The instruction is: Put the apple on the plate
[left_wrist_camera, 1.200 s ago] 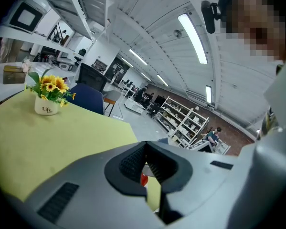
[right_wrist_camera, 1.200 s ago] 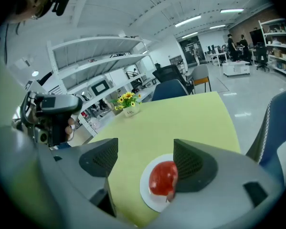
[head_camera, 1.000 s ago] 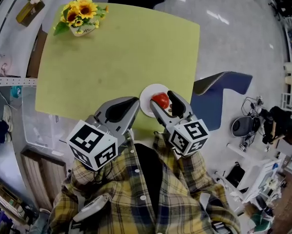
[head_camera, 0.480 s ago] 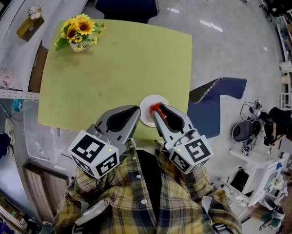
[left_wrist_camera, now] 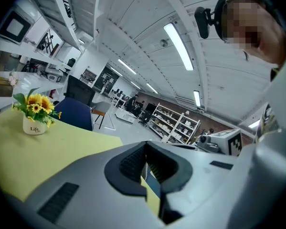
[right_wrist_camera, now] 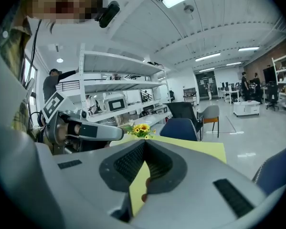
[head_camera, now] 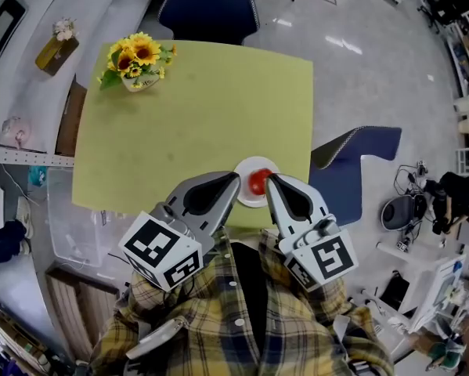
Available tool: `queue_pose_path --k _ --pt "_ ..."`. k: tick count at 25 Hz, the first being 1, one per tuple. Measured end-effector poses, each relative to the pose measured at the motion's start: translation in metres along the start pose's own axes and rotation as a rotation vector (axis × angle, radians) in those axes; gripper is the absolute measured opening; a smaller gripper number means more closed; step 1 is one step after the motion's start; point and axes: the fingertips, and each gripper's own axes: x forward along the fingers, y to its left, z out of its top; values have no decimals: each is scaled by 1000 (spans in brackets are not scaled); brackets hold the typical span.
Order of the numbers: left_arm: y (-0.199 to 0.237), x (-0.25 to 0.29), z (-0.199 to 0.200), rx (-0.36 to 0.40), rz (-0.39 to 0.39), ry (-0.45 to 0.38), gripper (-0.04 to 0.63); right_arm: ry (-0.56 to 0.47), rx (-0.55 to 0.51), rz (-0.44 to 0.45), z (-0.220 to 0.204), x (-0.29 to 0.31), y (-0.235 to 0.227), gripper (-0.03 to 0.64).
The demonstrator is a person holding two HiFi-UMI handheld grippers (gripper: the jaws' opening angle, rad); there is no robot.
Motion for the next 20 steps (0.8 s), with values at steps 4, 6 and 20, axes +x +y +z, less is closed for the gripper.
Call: queue_pose_path --k 4,6,20 --pt "-2 0 3 7 6 -6 8 -9 -10 9 5 -3 2 -3" --pt "-4 0 3 9 7 -8 8 -8 -24 9 7 -4 2 -3" --pt "-3 -7 3 12 24 -23 8 21 -53 18 1 -4 5 -5"
